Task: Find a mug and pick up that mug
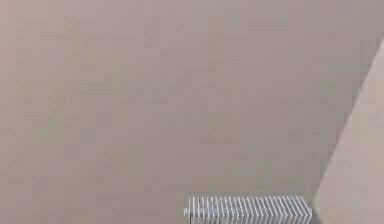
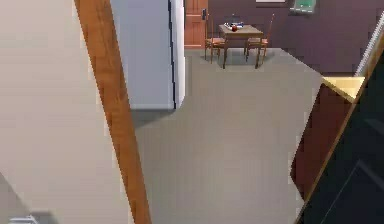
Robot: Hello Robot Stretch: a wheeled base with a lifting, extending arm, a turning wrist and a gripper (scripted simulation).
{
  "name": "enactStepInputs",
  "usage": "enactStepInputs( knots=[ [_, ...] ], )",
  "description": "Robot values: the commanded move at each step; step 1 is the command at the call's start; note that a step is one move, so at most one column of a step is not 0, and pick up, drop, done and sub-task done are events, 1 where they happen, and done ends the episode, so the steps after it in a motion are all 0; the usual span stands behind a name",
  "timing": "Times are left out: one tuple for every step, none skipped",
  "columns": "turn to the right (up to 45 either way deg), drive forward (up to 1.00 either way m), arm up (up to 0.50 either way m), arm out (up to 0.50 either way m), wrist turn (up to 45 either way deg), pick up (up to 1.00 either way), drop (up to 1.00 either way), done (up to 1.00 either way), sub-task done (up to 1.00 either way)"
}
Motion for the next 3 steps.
enactStepInputs(
  knots=[
    [-45.0,0.00,0.00,0.00,0.0,0.00,0.00,0.00,0.00],
    [-6.0,0.00,0.00,0.00,0.0,0.00,0.00,0.00,0.00],
    [0.0,0.95,0.00,0.00,0.0,0.00,0.00,0.00,0.00]
  ],
)
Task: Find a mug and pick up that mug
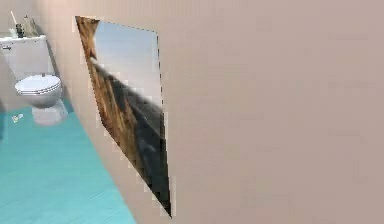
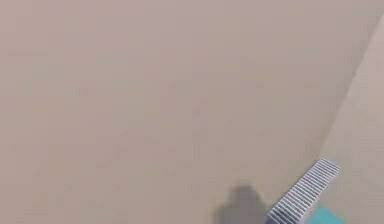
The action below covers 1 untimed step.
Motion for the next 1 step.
enactStepInputs(
  knots=[
    [-36.0,0.00,0.00,0.00,0.0,0.00,0.00,0.00,0.00]
  ],
)
